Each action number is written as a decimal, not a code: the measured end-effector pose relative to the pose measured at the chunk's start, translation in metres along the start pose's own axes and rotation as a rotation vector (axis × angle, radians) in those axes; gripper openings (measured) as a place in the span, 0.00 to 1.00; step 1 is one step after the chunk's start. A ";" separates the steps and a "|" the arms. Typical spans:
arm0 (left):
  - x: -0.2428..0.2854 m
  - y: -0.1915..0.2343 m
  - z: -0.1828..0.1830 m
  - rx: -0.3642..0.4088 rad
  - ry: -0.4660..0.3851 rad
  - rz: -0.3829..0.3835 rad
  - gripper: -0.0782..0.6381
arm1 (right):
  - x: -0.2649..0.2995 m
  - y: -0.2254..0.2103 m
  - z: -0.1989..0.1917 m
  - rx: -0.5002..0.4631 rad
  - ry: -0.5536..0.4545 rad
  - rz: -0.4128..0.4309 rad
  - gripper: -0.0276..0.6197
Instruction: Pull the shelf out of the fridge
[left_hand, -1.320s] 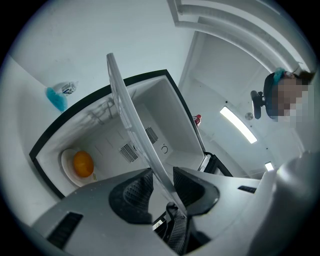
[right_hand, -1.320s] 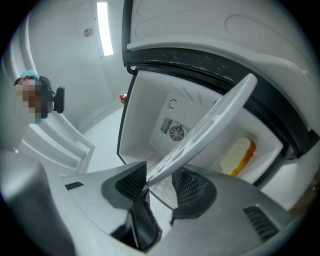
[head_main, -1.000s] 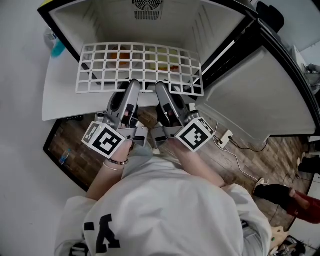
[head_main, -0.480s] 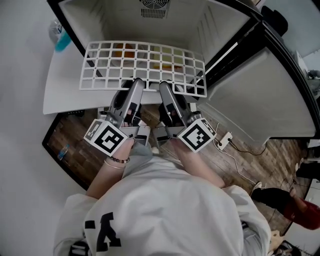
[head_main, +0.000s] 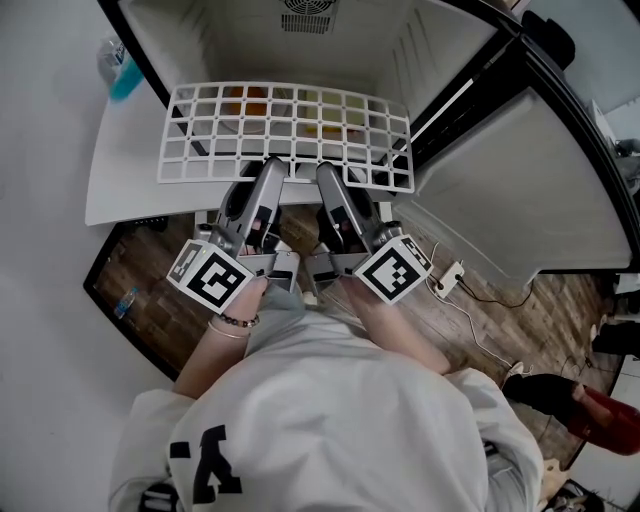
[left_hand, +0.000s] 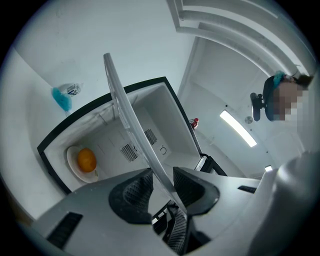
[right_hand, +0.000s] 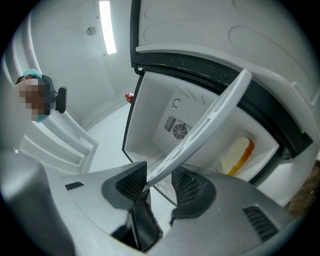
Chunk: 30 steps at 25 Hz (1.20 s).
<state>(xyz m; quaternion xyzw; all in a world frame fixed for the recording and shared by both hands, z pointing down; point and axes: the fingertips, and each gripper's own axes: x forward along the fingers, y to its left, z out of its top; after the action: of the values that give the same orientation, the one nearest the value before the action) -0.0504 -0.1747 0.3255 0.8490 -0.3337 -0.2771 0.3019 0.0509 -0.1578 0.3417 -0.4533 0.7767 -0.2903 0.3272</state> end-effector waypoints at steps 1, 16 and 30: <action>-0.002 -0.001 0.000 0.002 0.000 0.000 0.29 | -0.001 0.002 0.000 -0.008 -0.001 0.004 0.31; -0.021 -0.003 -0.007 -0.010 -0.008 0.032 0.29 | -0.013 0.012 -0.008 -0.028 0.016 0.019 0.29; -0.028 -0.006 -0.012 0.018 -0.002 0.058 0.29 | -0.020 0.012 -0.010 -0.012 0.033 0.015 0.27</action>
<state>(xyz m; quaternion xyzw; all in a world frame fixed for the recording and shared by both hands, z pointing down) -0.0576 -0.1468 0.3364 0.8414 -0.3607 -0.2660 0.3021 0.0439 -0.1332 0.3437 -0.4445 0.7871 -0.2907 0.3136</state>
